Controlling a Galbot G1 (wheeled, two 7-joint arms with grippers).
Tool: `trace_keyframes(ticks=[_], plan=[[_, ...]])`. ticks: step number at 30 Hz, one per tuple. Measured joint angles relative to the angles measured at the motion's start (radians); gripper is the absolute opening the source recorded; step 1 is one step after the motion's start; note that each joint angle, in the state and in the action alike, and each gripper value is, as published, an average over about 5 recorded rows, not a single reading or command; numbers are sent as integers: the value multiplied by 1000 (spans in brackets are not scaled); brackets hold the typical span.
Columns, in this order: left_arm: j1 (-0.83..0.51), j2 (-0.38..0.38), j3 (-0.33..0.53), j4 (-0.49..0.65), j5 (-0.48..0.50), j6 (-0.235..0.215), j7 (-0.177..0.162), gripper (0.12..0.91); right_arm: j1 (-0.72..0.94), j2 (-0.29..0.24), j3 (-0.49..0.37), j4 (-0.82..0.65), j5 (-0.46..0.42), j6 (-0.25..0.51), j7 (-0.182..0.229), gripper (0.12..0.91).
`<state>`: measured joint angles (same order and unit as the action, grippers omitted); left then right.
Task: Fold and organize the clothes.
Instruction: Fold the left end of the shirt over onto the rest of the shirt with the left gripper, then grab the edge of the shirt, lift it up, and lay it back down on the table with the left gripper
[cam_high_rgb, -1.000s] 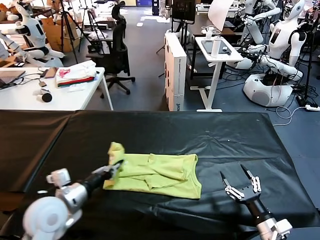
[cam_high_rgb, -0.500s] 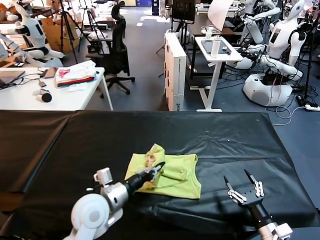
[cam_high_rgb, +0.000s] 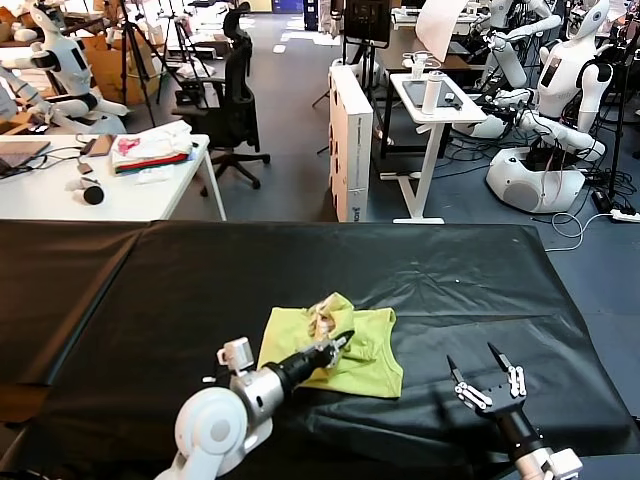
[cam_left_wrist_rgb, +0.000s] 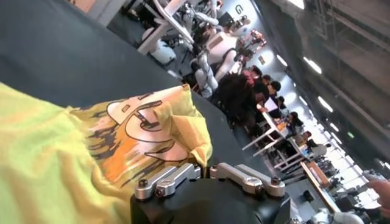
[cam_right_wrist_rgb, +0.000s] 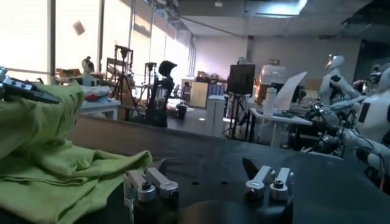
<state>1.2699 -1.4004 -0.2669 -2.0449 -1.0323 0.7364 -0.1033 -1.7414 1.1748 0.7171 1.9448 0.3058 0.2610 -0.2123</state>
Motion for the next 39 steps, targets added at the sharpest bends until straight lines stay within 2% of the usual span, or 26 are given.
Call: trace_keyframes(ticks=[16, 19, 24, 28, 31, 39], plan=[[-9, -62, 29, 89, 89, 0, 25, 191, 7, 1, -4, -7, -5, 0, 3, 907], [-10, -73, 36, 99, 110, 0, 25, 291, 11, -1, -11, -13, -10, 0, 3, 907], [-15, -101, 42, 117, 137, 0, 24, 610, 21, -15, -25, -20, -17, -1, 4, 907], [-6, -135, 49, 117, 151, 0, 21, 829, 30, -33, -37, -25, -19, -2, 4, 907], [9, -162, 58, 106, 152, 0, 14, 896, 42, -52, -50, -29, -20, -2, 4, 907], [56, -209, 85, 82, 184, 0, 8, 907, 69, -84, -91, -25, -18, -14, 8, 907]])
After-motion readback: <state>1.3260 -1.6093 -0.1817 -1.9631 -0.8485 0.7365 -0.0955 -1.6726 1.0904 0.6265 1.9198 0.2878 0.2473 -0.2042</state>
